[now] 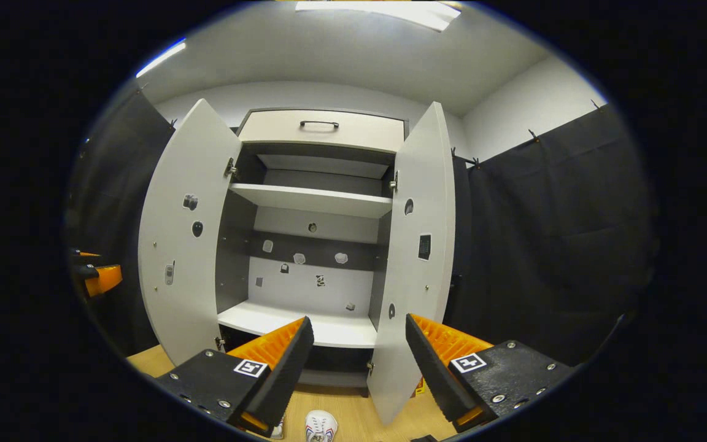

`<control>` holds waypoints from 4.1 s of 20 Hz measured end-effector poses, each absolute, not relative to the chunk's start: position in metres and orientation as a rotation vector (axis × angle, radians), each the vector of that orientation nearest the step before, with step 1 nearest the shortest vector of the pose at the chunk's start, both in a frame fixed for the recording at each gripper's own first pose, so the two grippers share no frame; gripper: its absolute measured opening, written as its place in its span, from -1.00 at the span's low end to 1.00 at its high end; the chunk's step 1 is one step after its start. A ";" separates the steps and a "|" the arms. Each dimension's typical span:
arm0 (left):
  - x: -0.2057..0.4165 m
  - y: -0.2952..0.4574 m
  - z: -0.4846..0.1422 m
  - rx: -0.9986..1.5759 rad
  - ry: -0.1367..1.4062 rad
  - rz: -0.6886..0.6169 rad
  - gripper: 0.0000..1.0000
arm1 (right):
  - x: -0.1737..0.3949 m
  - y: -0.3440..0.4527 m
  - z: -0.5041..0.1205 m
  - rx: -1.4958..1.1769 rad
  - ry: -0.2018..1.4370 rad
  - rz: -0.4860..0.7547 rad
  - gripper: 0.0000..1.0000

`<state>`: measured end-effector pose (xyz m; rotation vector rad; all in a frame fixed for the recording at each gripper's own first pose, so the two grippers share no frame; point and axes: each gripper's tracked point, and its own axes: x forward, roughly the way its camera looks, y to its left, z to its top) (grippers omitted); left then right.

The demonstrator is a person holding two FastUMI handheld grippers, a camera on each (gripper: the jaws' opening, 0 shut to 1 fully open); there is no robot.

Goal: Grab one shoe with the right hand and put it into the shoe cabinet, grab the other shoe with the left hand and put it into the shoe cabinet; then close the right door with the right hand and the left door with the left hand.

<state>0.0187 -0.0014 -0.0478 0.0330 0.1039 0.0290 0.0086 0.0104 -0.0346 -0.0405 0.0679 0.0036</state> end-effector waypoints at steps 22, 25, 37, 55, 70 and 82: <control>0.023 -0.012 -0.074 0.036 0.147 0.024 0.89 | 0.016 0.045 -0.383 0.022 0.650 0.042 0.87; 0.020 -0.006 -0.074 0.064 0.150 0.038 0.94 | 0.000 0.048 -0.439 0.018 0.738 0.042 0.87; 0.010 0.020 -0.090 0.089 0.205 0.089 0.94 | -0.021 0.055 -0.554 0.080 0.988 0.038 0.44; 0.013 0.029 -0.091 0.101 0.190 0.102 0.94 | -0.004 0.058 -0.509 0.132 0.990 -0.028 -1.00; 0.024 0.024 -0.076 0.096 0.148 0.080 0.93 | 0.105 0.088 -0.263 0.200 0.725 0.070 -1.00; 0.027 0.038 -0.073 0.124 0.138 0.153 0.94 | 0.263 0.102 -0.212 0.174 0.666 0.088 -1.00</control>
